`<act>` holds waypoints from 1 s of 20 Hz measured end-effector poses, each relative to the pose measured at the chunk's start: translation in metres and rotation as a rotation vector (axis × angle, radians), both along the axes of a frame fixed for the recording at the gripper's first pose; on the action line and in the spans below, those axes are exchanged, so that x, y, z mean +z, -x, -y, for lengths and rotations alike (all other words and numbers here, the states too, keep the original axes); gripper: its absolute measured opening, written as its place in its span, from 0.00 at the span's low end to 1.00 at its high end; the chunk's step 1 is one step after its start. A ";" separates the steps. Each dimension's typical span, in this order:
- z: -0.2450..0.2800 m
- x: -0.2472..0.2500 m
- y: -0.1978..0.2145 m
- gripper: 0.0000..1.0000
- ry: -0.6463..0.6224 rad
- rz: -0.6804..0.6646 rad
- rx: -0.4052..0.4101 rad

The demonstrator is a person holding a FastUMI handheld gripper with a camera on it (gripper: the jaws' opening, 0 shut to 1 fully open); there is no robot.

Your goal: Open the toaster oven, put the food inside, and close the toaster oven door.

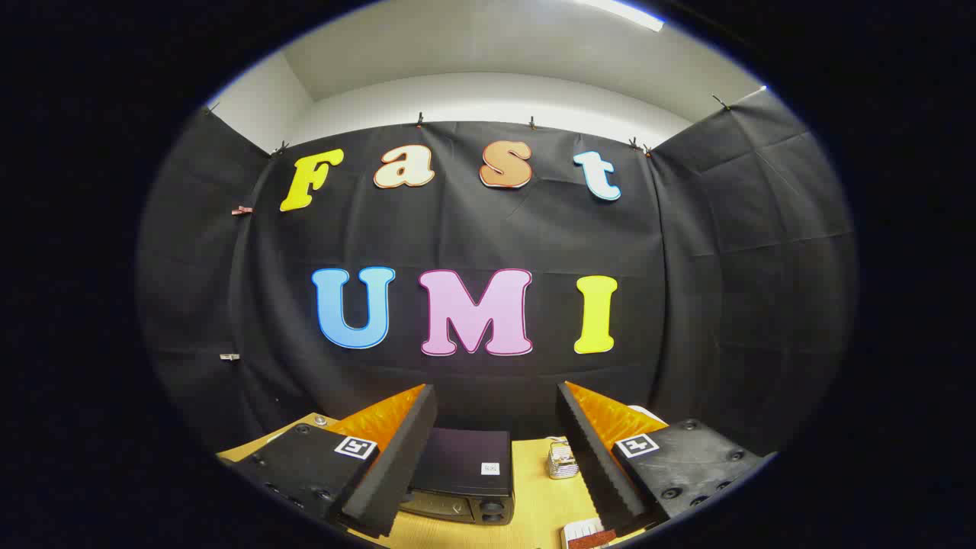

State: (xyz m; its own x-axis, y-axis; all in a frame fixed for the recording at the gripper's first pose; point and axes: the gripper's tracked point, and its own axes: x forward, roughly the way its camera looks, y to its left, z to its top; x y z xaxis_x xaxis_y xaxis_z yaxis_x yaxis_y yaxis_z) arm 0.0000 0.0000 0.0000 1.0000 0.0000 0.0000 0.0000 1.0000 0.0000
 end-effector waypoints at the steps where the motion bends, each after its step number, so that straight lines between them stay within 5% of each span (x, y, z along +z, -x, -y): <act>1: -0.001 0.001 0.000 0.97 0.004 0.003 0.001; 20: 0.006 -0.005 0.007 0.97 -0.017 0.001 -0.015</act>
State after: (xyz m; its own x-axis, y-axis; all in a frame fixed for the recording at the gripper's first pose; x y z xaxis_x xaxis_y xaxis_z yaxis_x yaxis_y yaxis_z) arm -0.0068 -0.0060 -0.0046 0.9999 -0.0150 0.0005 0.0150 0.9997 0.0172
